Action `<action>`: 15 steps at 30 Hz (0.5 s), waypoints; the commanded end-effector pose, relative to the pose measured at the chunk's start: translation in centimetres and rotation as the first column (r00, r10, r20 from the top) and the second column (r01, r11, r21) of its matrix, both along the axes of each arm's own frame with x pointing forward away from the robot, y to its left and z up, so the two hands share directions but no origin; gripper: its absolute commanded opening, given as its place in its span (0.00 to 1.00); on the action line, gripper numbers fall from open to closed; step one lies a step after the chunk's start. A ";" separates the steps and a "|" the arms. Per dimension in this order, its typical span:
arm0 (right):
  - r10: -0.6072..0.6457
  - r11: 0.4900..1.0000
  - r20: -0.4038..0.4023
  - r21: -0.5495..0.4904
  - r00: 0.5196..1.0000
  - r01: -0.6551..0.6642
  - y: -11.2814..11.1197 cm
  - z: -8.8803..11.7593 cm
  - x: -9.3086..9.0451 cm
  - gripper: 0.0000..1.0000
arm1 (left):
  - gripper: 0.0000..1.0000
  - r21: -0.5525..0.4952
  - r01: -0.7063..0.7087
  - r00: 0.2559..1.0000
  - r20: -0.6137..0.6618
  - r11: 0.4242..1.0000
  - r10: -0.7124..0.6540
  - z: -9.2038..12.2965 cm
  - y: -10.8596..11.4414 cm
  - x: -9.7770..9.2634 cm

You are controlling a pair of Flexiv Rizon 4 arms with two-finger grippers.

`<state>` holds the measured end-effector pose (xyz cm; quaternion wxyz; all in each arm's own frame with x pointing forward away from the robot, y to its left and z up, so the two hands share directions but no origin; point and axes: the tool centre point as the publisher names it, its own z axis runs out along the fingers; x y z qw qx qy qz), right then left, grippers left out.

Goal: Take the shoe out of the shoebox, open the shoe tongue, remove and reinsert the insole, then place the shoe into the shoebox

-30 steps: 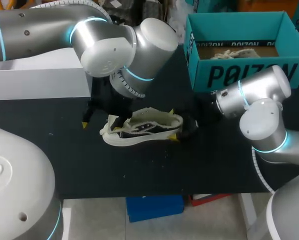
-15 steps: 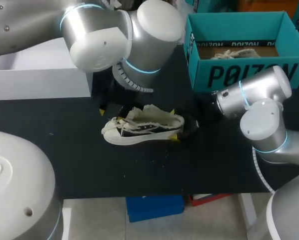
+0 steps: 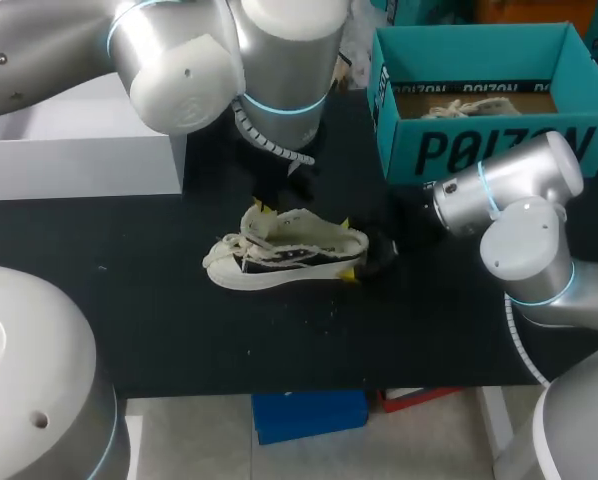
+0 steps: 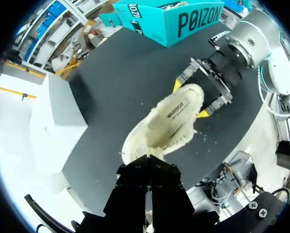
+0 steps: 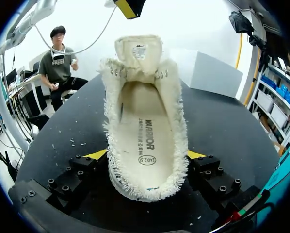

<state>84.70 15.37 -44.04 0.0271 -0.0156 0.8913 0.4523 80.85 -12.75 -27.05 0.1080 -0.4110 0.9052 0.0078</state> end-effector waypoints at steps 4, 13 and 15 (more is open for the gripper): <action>0.000 1.000 -0.001 0.000 1.000 0.000 -0.1 -0.1 0.2 0.00 | 0.00 -0.306 0.650 0.704 -0.099 0.695 -0.703 -0.3 0.6 0.3; 0.000 1.000 -0.001 0.000 1.000 0.000 -0.1 -0.1 0.2 0.00 | 0.00 -0.450 0.701 0.580 -0.091 0.553 -0.810 -1.1 0.6 0.3; 0.000 1.000 -0.001 0.000 1.000 0.000 -0.1 -0.1 0.2 0.00 | 0.00 -0.485 0.705 0.557 -0.075 0.518 -0.827 -1.3 0.6 0.5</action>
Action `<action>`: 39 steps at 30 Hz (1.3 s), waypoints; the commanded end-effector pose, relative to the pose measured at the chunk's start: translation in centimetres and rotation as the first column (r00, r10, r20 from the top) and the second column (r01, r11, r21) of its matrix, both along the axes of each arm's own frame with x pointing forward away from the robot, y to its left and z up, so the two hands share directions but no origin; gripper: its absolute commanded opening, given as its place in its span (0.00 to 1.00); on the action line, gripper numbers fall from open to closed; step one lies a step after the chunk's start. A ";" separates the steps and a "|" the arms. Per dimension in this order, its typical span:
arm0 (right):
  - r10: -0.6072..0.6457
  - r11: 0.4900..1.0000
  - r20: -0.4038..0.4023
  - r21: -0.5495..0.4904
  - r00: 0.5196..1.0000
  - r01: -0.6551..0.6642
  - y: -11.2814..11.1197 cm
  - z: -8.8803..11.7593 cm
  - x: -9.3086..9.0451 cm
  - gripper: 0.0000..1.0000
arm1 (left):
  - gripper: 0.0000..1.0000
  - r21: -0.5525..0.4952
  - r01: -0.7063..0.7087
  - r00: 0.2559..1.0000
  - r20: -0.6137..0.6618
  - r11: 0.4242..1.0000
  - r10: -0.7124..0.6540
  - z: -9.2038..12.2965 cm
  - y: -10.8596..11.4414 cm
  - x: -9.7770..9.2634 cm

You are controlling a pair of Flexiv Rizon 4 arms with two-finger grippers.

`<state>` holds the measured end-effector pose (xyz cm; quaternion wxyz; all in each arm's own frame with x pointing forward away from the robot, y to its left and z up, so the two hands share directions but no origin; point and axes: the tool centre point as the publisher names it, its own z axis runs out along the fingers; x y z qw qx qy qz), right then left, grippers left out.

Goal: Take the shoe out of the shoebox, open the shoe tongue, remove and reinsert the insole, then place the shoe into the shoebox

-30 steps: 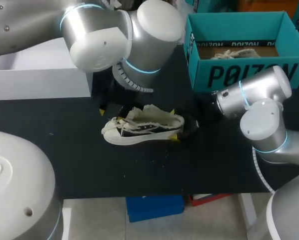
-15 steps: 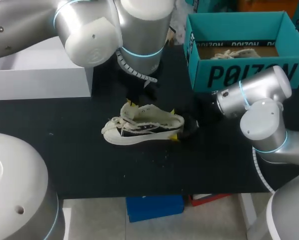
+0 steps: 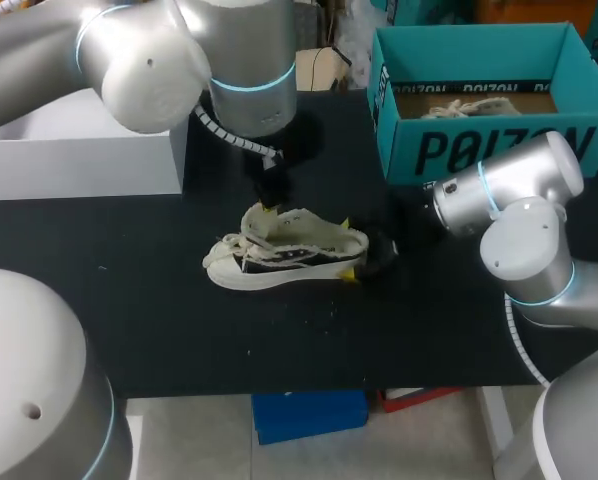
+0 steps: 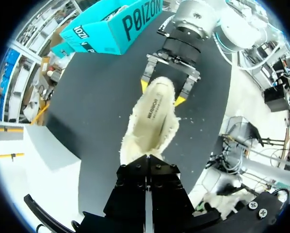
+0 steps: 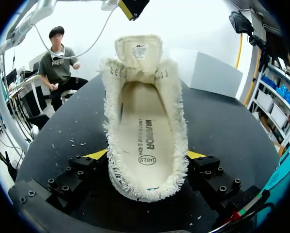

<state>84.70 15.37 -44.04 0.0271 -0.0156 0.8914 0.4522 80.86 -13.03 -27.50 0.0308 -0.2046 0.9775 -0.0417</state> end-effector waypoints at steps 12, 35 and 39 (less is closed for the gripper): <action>0.000 1.000 -0.002 0.000 1.000 0.000 -0.1 -0.1 0.2 0.00 | 0.00 -0.351 0.479 0.787 -0.234 0.805 -0.570 -1.7 -0.3 2.0; 0.000 1.000 -0.002 0.000 1.000 0.000 -0.1 -0.1 0.2 0.00 | 0.00 -0.280 0.457 0.783 -0.322 0.844 -0.531 -5.3 -3.1 2.7; 0.000 1.000 -0.002 0.000 1.000 0.000 -0.1 -0.1 0.2 0.00 | 0.00 -0.282 0.451 0.783 -0.332 0.847 -0.527 -6.2 -3.6 2.8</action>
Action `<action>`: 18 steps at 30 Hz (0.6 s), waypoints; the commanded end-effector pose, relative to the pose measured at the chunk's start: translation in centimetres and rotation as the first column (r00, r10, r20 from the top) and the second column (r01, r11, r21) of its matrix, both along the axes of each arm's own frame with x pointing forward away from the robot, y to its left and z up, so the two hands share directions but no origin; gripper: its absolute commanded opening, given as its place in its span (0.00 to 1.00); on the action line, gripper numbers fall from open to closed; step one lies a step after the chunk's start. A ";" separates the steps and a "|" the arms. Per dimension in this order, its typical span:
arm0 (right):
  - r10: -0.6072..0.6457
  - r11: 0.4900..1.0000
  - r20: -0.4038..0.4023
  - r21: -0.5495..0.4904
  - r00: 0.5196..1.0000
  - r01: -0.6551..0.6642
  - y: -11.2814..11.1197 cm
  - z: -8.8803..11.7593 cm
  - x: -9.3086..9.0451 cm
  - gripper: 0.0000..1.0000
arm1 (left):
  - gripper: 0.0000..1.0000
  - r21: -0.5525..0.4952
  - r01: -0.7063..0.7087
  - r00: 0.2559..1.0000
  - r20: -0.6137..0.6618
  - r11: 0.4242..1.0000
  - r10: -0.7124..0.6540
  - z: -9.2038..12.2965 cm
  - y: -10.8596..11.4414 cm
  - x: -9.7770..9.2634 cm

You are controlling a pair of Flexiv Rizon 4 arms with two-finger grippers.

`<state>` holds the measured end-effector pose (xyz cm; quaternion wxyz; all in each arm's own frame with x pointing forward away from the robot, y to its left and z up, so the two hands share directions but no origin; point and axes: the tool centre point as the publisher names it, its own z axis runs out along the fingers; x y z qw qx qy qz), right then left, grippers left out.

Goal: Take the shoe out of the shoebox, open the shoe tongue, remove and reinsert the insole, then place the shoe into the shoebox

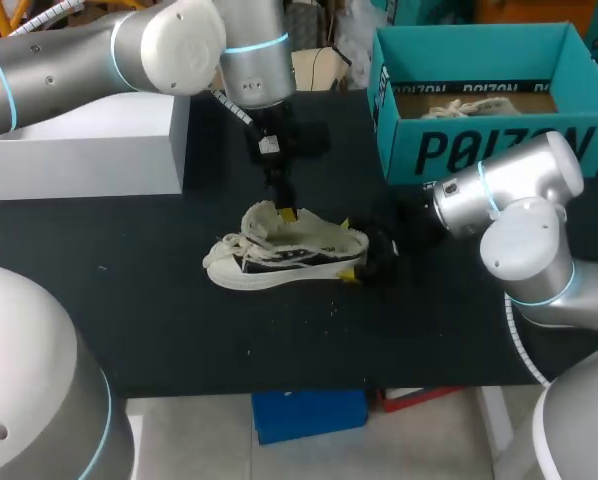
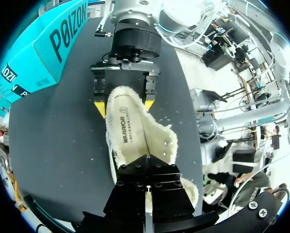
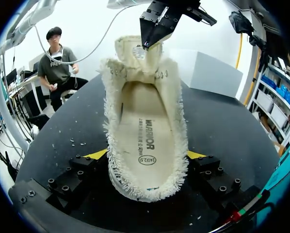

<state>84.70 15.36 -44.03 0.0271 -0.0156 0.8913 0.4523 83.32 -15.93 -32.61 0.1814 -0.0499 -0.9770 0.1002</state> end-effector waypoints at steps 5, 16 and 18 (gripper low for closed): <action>0.000 1.000 -0.002 0.000 1.000 0.000 -0.1 -0.1 0.2 0.00 | 0.00 0.012 0.005 0.999 -0.041 1.000 -0.005 -1.7 -1.1 0.3; 0.000 1.000 -0.002 0.000 1.000 0.000 -0.1 -0.1 0.2 0.00 | 0.00 0.001 0.001 1.000 -0.011 1.000 -0.001 -1.2 -1.3 0.0; 0.000 1.000 -0.002 0.000 1.000 0.000 -0.1 -0.1 0.2 0.00 | 0.00 0.001 0.001 1.000 -0.011 1.000 -0.001 -1.2 -1.3 0.0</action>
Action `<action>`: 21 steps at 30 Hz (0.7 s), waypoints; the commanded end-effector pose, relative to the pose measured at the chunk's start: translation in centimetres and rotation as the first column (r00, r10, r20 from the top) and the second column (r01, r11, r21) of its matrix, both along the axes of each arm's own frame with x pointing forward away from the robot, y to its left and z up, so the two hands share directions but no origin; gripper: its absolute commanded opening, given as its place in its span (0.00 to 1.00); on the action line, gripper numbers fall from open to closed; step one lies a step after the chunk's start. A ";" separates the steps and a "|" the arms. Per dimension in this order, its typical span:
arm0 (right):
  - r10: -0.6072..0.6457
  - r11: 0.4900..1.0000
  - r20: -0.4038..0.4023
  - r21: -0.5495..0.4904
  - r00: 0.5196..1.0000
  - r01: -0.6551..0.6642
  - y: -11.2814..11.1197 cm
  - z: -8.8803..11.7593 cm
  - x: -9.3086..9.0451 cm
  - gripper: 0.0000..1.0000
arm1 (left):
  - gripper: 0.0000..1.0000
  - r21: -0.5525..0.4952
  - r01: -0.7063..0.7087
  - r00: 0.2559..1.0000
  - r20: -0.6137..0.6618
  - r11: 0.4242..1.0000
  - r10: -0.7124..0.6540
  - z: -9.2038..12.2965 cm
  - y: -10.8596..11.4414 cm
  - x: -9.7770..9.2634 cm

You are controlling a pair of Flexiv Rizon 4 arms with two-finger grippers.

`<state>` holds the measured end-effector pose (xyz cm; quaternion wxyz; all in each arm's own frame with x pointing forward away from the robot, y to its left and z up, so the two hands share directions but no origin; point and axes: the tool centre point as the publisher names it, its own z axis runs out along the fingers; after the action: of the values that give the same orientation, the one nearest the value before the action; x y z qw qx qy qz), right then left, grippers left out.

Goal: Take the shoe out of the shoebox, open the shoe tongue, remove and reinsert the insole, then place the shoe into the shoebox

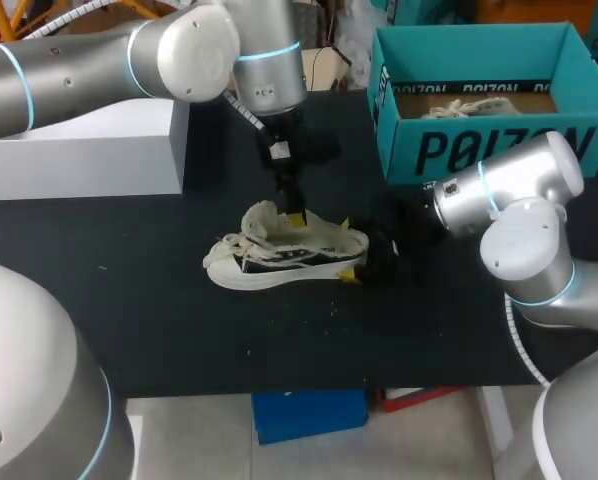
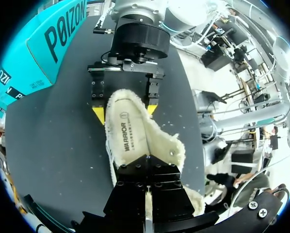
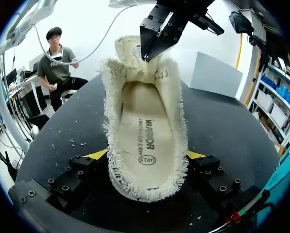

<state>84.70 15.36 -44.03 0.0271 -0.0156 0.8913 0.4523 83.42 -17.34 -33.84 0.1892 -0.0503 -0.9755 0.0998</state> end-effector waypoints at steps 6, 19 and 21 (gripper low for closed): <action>0.000 1.000 -0.002 0.000 1.000 0.000 -0.1 -0.1 0.2 0.00 | 0.00 0.008 -0.027 1.000 -0.011 1.000 0.027 -0.4 0.6 0.0; 0.000 1.000 -0.002 0.000 1.000 0.000 -0.1 -0.1 0.2 0.00 | 0.00 0.037 -0.041 0.997 -0.065 0.998 0.043 -2.8 -0.2 -0.8; 0.000 1.000 -0.002 0.000 1.000 0.000 -0.1 -0.1 0.2 0.00 | 0.00 0.045 -0.045 0.997 -0.068 0.998 0.048 -3.2 -0.5 -0.8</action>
<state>84.70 15.36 -44.03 0.0271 -0.0156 0.8913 0.4523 82.26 -17.05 -36.20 0.2169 -0.0201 -0.9719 0.0890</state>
